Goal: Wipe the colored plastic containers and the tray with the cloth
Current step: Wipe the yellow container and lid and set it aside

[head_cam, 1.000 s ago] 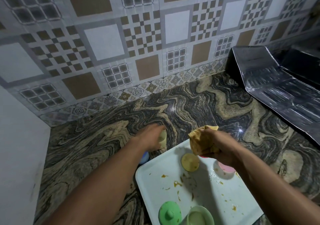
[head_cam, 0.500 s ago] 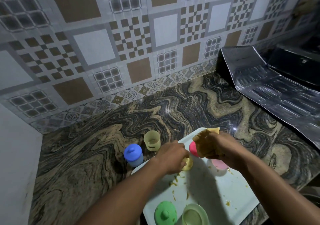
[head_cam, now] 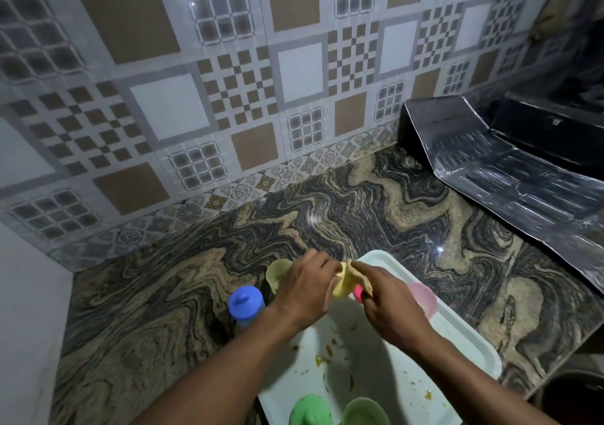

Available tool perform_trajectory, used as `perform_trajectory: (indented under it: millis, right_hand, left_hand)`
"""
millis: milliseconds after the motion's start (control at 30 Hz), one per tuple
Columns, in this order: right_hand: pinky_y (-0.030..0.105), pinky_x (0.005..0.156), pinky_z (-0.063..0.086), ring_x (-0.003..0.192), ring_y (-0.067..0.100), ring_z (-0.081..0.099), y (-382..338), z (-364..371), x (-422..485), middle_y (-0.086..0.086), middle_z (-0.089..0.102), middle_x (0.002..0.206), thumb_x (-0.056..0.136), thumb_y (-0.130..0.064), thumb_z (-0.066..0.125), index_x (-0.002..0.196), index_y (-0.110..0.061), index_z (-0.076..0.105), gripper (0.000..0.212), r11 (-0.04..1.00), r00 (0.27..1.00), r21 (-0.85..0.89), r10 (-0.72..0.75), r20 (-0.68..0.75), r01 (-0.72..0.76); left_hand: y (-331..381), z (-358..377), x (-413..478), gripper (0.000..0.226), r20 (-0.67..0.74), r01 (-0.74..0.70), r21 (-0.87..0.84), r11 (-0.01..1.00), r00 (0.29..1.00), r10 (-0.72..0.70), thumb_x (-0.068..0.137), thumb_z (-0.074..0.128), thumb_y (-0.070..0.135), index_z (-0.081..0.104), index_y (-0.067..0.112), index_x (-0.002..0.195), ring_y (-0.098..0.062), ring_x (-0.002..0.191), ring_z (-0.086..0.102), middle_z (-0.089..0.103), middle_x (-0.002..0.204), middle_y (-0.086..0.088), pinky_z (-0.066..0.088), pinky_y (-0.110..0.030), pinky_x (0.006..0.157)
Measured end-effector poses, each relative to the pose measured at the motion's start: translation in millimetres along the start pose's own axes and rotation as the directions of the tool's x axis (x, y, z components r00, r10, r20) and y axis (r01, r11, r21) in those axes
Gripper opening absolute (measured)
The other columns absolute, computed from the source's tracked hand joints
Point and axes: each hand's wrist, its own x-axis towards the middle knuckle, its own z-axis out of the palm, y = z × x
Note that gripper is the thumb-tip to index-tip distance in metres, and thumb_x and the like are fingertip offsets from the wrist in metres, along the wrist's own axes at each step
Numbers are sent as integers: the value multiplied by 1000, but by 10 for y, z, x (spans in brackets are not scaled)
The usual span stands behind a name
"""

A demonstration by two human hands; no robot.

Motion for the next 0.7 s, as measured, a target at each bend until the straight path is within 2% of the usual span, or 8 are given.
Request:
perform_trajectory:
  millis: [200, 267, 333, 367, 433, 533, 600, 700]
  right_hand:
    - [40, 73, 56, 98, 28, 64, 90, 151, -72, -2, 68, 111, 68, 4, 60, 108, -27, 68, 51, 913, 927, -159, -371, 57, 375]
    - [34, 74, 56, 94, 21, 67, 91, 125, -92, -9, 70, 103, 71, 5, 57, 99, -30, 71, 47, 962, 961, -6, -273, -48, 273]
    - [28, 73, 55, 83, 17, 69, 8, 60, -36, -6, 75, 91, 78, 4, 48, 98, -26, 75, 45, 931, 984, 362, 25, -176, 41]
    - [28, 68, 54, 74, 20, 66, -34, 20, 28, 1, 74, 82, 82, 1, 45, 100, -19, 76, 41, 816, 968, 571, 204, -143, -88]
    - [31, 58, 47, 66, 27, 57, -135, -56, 176, 15, 65, 74, 88, -15, 47, 107, 0, 70, 33, 413, 901, 857, 415, 125, -309]
    - [40, 81, 50, 86, 33, 64, -294, -80, 307, 24, 71, 96, 99, -53, 39, 109, -1, 70, 62, -12, 807, 885, 405, 431, -466]
    - [49, 101, 46, 102, 34, 65, -370, -4, 353, 24, 72, 113, 101, -58, 30, 116, -3, 69, 69, -58, 808, 895, 407, 426, -442]
    - [50, 92, 55, 92, 31, 67, -450, 59, 387, 23, 73, 104, 104, -29, 44, 105, -4, 71, 38, 96, 825, 911, 469, 315, -402]
  left_hand:
    - [-163, -128, -112, 26, -121, 64, 55, 996, 991, -57, 94, 45, 30, 65, 14, 101, -27, 89, 55, 62, 96, -4, 51, -41, 75]
    - [-179, -143, -120, 24, -156, 98, 40, 994, 984, -90, 93, 49, 30, 66, 14, 97, -28, 87, 55, 62, 93, -4, 51, -43, 73]
    - [-163, -165, -97, 21, -190, 120, 27, 992, 975, -113, 92, 52, 30, 66, 14, 94, -28, 85, 55, 62, 92, -4, 50, -43, 73]
    - [-144, -180, -84, 20, -208, 127, 20, 992, 971, -121, 91, 54, 29, 65, 14, 93, -28, 85, 55, 62, 91, -3, 50, -43, 73]
    - [-87, -203, -56, 18, -241, 133, -5, 991, 962, -131, 90, 56, 29, 66, 14, 93, -27, 85, 56, 63, 91, -3, 49, -42, 74]
    - [32, -200, -15, 17, -283, 131, -60, 990, 949, -142, 90, 58, 28, 67, 14, 95, -26, 85, 56, 65, 91, -2, 49, -38, 74]
    - [101, -189, 5, 16, -299, 131, -98, 987, 942, -154, 91, 59, 27, 67, 14, 96, -25, 86, 56, 65, 92, -1, 49, -38, 75]
    - [147, -189, -3, 15, -310, 157, -122, 980, 932, -188, 91, 60, 27, 67, 14, 96, -24, 86, 55, 64, 91, -1, 49, -39, 75]
